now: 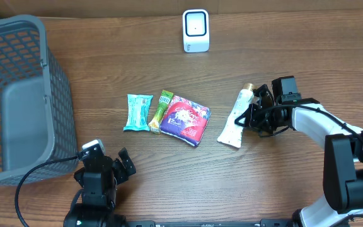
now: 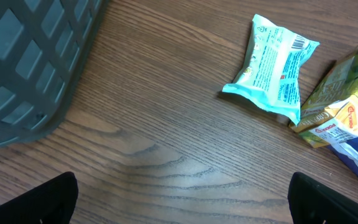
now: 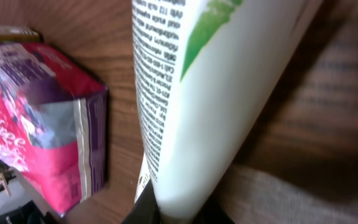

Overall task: Scan the item barcode
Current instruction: 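Lift the Pantene tube off the table with the right gripper, then carry the tube to the white scanner and hold it before it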

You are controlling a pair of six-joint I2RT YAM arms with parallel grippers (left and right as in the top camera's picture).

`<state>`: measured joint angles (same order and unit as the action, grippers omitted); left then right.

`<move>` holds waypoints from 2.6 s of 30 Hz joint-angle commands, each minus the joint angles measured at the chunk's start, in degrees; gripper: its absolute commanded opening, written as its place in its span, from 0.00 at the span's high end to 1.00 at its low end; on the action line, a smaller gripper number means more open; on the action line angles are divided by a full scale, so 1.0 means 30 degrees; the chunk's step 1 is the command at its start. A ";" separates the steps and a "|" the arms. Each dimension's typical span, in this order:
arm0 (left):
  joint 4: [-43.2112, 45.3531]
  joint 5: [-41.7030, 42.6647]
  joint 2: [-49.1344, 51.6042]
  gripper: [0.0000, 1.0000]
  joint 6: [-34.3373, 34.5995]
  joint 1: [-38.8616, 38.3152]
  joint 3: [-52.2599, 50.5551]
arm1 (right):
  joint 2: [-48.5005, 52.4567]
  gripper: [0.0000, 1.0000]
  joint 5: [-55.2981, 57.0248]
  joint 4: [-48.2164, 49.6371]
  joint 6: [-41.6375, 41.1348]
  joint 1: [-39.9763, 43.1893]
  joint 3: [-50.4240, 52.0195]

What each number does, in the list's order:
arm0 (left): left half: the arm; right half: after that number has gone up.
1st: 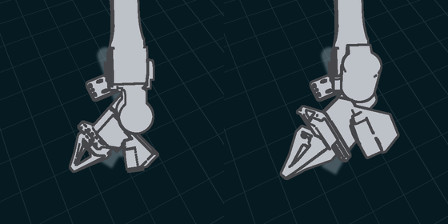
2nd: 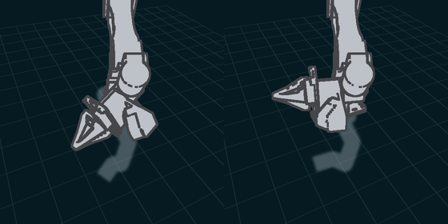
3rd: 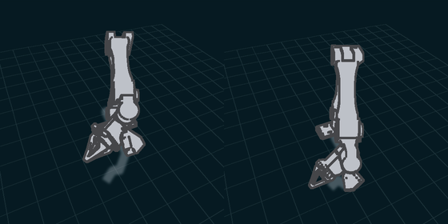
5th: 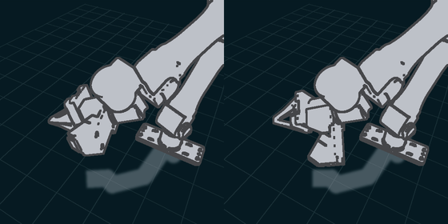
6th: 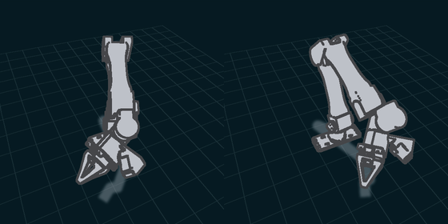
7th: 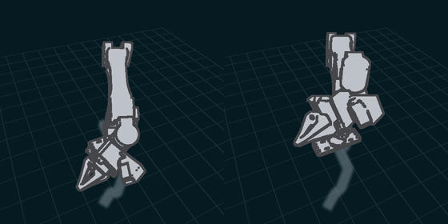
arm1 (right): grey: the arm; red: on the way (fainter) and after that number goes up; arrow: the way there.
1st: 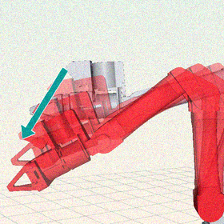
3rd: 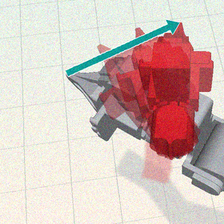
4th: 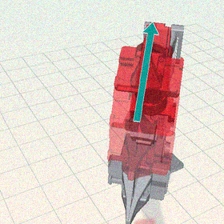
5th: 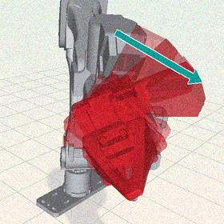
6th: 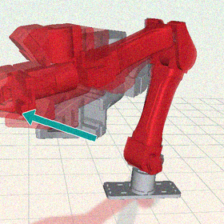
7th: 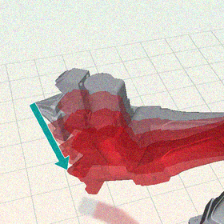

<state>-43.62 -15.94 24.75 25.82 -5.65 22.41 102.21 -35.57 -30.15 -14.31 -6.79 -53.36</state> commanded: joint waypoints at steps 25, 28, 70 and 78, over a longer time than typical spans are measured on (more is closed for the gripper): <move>0.0117 -0.0321 -0.0168 0.00 0.0335 -0.0036 -0.0087 | -0.3432 0.97 -0.7963 -1.0841 1.1774 -0.0087 -1.0950; 0.0117 -0.0321 -0.0168 0.01 0.0335 -0.0036 -0.0087 | -0.3432 0.97 -0.8036 -1.1693 1.1693 -0.0095 -1.2233; 0.0117 -0.0321 -0.0168 0.00 0.0335 -0.0036 -0.0087 | 0.6237 0.96 2.5988 1.2524 2.2513 -0.7497 -1.3733; 0.0117 -0.0321 -0.0168 0.01 0.0342 -0.0036 -0.0087 | 0.7424 0.96 2.3234 1.4229 2.3868 -0.6477 -1.3733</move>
<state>-43.59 -15.94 24.75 25.82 -5.65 22.41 124.40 38.70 10.13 55.18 -27.68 -92.29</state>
